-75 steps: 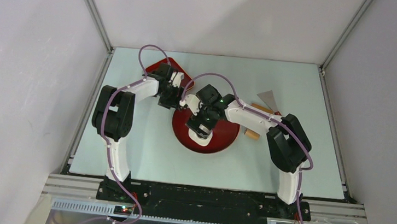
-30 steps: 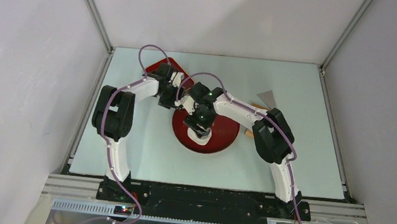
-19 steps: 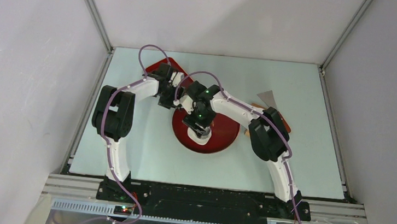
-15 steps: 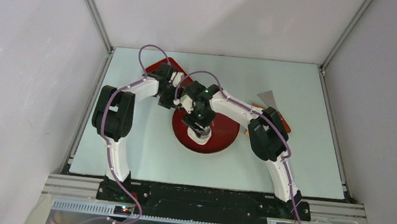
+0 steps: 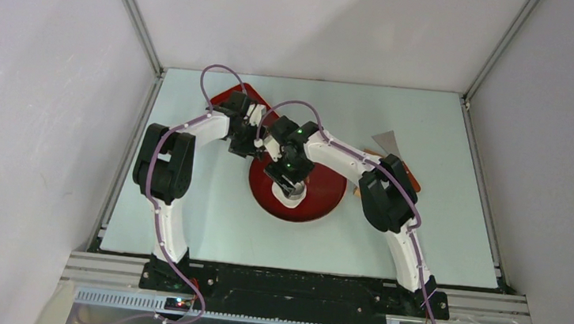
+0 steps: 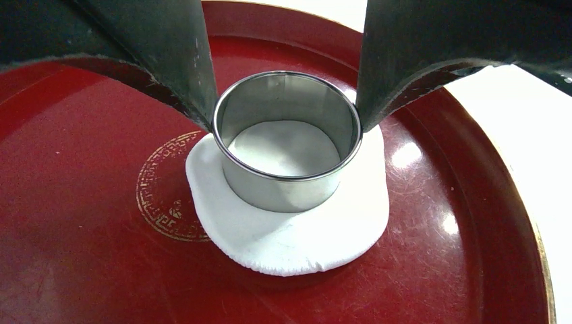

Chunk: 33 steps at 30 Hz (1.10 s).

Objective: Roll out the dumpling wrappers from the dough
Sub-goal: Press the dumpling wrapper on the work surface.

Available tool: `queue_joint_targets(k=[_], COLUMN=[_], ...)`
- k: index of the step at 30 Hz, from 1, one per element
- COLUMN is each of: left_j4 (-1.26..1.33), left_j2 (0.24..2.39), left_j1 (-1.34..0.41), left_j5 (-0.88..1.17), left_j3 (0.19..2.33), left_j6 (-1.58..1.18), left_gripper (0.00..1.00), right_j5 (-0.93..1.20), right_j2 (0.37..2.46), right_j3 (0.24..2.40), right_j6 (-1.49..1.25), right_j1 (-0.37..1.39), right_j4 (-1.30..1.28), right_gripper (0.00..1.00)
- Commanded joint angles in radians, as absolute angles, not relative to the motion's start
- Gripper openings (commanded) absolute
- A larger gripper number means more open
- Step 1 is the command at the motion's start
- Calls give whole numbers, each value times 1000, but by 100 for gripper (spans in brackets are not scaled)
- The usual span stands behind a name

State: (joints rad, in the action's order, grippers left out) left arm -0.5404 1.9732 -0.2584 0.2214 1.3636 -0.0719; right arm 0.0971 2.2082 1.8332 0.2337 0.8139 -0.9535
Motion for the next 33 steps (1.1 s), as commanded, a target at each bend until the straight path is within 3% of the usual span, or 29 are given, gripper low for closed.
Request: queue_joint_targets(k=[1,11,25,29,33], left_j4=[-523,-523,-523,-531,-555], left_j2=[1960,1959,1970,1980,1999], left_j1=[-252,-252,-263,-296,-312], left_j5=[226,227,180,100,59], left_j3=[1372,1373,1379,1390,1411], left_j6=[-81,-81,-90,-89,-90], left_gripper=[64,64,64,60,49], right_j5=[1,-45,-45,-55,-64], right_j2=[2304,2342,2331,2340,2335], right_j3=[1774,1816,1855,1876,1865], right_j6=[268,253,259,261,269], right_j1=[793,675,702,676,656], right_j4=[-956,-974,-1001,-1013,-1011], right_gripper=[40,40,40,40,40])
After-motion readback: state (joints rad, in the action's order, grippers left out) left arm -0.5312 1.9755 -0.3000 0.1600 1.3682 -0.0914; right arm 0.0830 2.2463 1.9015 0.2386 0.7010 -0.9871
